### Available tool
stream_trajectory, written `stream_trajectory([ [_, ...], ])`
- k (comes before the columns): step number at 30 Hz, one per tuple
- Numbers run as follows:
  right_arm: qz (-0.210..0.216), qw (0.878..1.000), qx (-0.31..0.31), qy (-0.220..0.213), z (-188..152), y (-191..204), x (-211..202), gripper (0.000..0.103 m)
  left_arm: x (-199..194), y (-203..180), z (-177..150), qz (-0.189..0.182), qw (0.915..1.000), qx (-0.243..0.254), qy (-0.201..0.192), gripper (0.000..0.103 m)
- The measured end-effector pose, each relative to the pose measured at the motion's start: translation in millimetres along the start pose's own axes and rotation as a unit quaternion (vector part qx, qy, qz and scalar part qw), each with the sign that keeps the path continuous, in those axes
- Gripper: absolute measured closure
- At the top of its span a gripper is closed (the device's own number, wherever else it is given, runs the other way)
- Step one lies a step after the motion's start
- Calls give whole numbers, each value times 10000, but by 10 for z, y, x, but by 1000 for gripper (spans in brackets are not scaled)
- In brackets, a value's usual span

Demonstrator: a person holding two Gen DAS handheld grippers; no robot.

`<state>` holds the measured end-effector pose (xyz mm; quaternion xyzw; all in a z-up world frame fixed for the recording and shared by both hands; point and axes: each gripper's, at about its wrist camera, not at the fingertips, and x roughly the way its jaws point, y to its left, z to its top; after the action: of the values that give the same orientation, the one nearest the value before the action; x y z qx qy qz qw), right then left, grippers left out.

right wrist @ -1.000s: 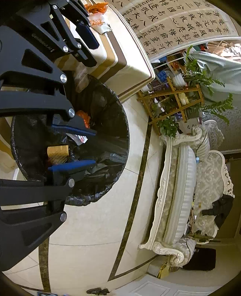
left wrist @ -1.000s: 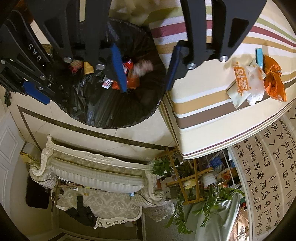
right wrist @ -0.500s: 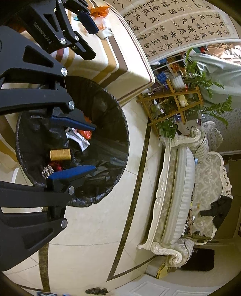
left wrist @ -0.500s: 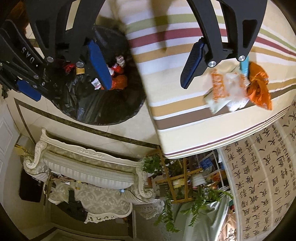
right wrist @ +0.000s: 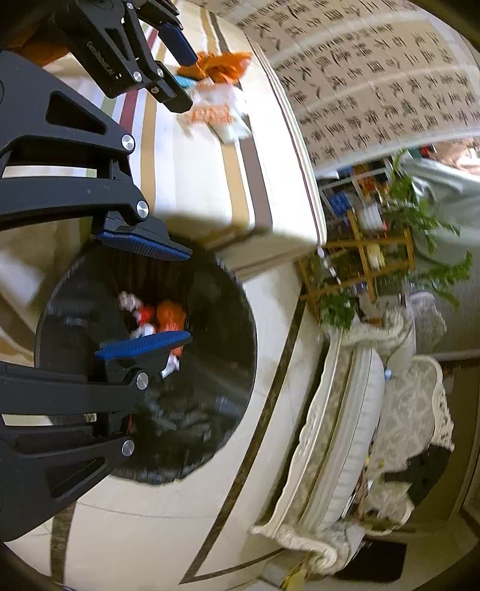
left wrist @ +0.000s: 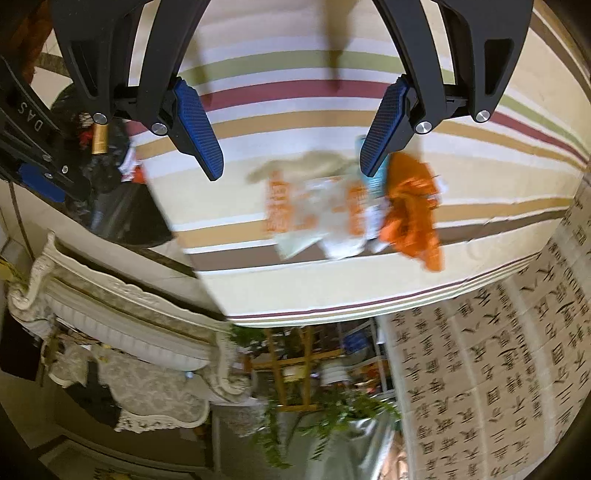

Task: Collect trash
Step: 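Move both open tools back over the table items, then grasp the orange bag with the left tool while the right tool grasps the orange-print wrapper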

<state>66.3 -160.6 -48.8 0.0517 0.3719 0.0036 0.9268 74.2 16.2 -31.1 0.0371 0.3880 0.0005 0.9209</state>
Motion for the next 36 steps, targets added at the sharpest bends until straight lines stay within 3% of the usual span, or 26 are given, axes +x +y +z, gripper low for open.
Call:
stream_trajectory([
  [9,427,9980,-443,140,48,575,100,64,71,592,-16,347,9984,-444,54,29],
  [18,569,9960,-669,146,214,916,224,63,226,847,102,341,9973,-641,117,30],
  [26,646,9948,-751,214,352,1084,386,63,244,888,83,94,9982,-555,197,69],
  [36,764,9919,-946,358,280,1268,408,62,136,952,23,45,9983,-561,164,70],
])
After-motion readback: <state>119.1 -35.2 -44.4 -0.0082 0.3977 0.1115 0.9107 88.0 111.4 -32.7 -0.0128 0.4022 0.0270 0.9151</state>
